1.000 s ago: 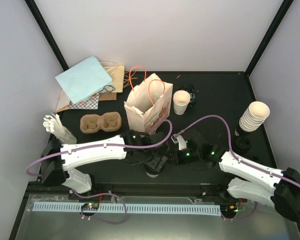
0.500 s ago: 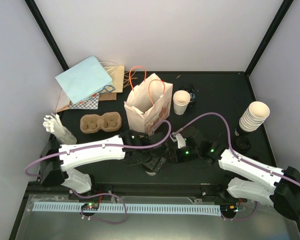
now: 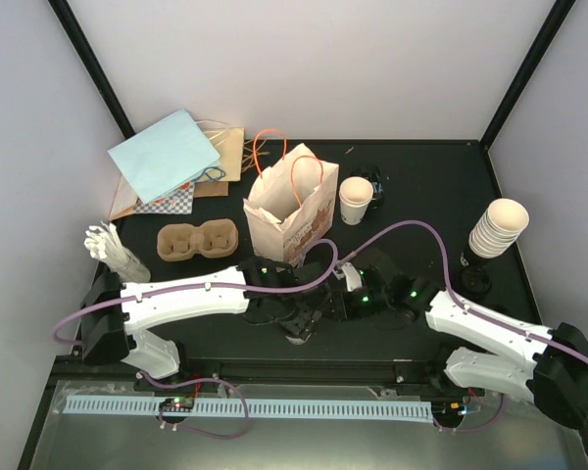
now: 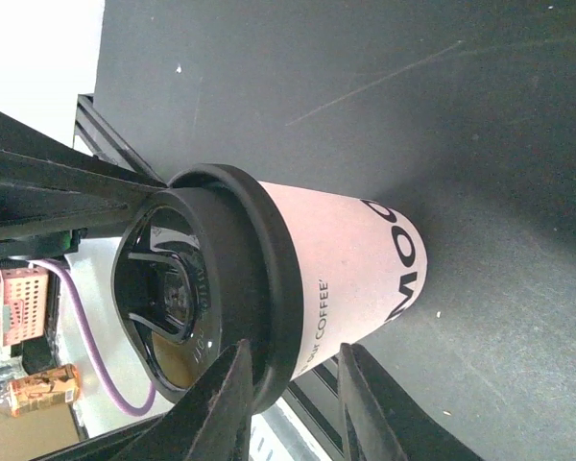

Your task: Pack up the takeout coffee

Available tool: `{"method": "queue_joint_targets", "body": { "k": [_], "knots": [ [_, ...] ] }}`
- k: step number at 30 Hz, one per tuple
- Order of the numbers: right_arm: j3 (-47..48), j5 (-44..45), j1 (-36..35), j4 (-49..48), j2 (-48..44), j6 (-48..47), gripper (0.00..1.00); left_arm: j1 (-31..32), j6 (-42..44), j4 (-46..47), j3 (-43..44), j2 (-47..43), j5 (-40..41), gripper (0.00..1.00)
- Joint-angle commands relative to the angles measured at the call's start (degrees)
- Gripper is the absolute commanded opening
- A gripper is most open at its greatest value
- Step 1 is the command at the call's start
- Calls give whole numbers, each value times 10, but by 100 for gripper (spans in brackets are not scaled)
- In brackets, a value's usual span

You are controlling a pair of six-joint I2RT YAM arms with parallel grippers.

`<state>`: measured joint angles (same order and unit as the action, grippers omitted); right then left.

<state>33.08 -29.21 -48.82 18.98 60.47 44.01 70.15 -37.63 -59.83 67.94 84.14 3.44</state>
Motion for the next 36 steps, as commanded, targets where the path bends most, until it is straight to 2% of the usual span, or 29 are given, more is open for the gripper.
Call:
{"method": "queue_joint_targets", "body": {
  "k": [1, 14, 28, 31, 36],
  "knots": [
    [-9, -17, 2, -26, 5, 5, 27, 3, 2, 6, -6, 11, 4, 80],
    [-51, -52, 2, -76, 34, 14, 26, 3, 3, 28, -25, 16, -7, 78],
    [-76, 9, 1, -58, 80, 13, 21, 2, 3, 44, -40, 14, -15, 76],
    [-61, 14, 2, -50, 53, 10, 24, 3, 3, 44, -41, 14, -14, 76],
    [15, 67, 8, 34, -3, -20, 34, 1, 4, 38, -33, 13, -6, 76]
  ]
}}
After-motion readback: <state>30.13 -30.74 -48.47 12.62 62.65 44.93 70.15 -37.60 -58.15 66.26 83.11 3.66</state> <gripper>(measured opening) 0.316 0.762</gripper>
